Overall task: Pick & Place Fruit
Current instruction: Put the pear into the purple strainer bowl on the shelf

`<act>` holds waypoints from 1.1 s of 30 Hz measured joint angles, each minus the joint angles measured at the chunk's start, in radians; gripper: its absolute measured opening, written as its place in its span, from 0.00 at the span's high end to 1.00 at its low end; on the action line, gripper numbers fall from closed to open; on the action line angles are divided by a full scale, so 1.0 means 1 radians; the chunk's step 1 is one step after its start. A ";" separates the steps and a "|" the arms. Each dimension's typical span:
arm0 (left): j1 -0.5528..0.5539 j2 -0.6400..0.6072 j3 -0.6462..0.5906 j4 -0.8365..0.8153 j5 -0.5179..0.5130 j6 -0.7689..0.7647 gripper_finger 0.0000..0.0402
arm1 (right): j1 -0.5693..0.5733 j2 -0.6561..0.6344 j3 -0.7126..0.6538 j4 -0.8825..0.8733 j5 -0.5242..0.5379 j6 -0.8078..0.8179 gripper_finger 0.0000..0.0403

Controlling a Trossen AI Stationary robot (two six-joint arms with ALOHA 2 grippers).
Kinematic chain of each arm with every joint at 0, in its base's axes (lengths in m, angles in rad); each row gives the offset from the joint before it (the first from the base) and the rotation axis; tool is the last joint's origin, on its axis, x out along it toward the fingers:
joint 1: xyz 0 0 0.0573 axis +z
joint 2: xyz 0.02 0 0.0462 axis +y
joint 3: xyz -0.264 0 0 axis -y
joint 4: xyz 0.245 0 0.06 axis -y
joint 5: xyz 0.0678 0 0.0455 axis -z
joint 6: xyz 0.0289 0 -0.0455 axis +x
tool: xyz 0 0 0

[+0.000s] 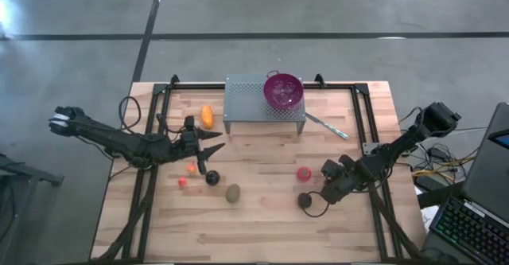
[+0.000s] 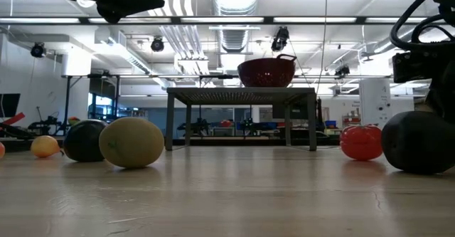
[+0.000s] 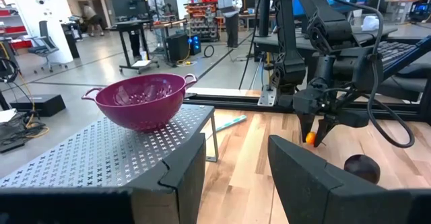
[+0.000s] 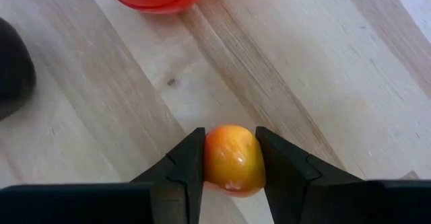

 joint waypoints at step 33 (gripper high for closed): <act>0.000 0.000 0.000 -0.003 0.000 0.000 0.58 | -0.034 -0.013 0.000 -0.004 0.006 -0.052 0.74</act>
